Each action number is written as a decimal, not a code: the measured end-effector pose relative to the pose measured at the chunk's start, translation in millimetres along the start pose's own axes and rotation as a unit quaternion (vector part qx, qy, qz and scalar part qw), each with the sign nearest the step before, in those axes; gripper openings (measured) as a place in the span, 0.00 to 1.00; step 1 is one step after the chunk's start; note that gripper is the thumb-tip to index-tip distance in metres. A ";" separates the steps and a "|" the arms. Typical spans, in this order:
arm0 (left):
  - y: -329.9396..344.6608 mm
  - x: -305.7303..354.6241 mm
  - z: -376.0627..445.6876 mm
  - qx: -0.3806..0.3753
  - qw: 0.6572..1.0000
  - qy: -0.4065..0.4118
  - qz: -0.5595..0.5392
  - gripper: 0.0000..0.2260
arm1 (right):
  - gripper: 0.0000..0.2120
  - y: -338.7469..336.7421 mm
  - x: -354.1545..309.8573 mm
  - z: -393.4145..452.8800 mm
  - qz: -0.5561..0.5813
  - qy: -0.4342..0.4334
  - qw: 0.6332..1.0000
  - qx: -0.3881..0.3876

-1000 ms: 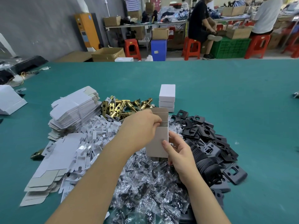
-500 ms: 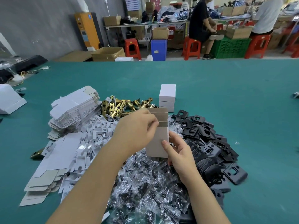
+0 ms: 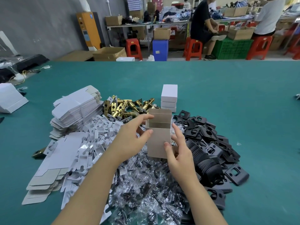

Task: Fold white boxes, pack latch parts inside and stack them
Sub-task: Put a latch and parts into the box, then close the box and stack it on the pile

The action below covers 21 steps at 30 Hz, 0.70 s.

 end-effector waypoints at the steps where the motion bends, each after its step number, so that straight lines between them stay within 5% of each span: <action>1: 0.1 1.9 -0.4 0.001 1.000 0.004 -0.005 0.19 | 0.31 -0.7 -4.8 -1.0 -0.030 -0.025 0.999 0.009; 12: 11.0 7.8 -0.2 -0.013 0.999 0.020 -0.039 0.17 | 0.23 -9.0 -18.3 -1.8 -0.094 -0.097 0.990 0.048; 21: 7.2 -7.3 9.6 0.028 0.975 -0.032 -0.217 0.14 | 0.19 -11.5 -12.5 -2.0 -0.077 -0.072 0.993 0.058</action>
Point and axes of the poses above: each hand's wrist, its own z-axis towards the middle knuckle, its own y-axis out of the palm, x = y × z, the point moved 10 cm from there along z, towards the middle knuckle, and after that the axes turned 5 degrees about -x, right-handed, at the moved point
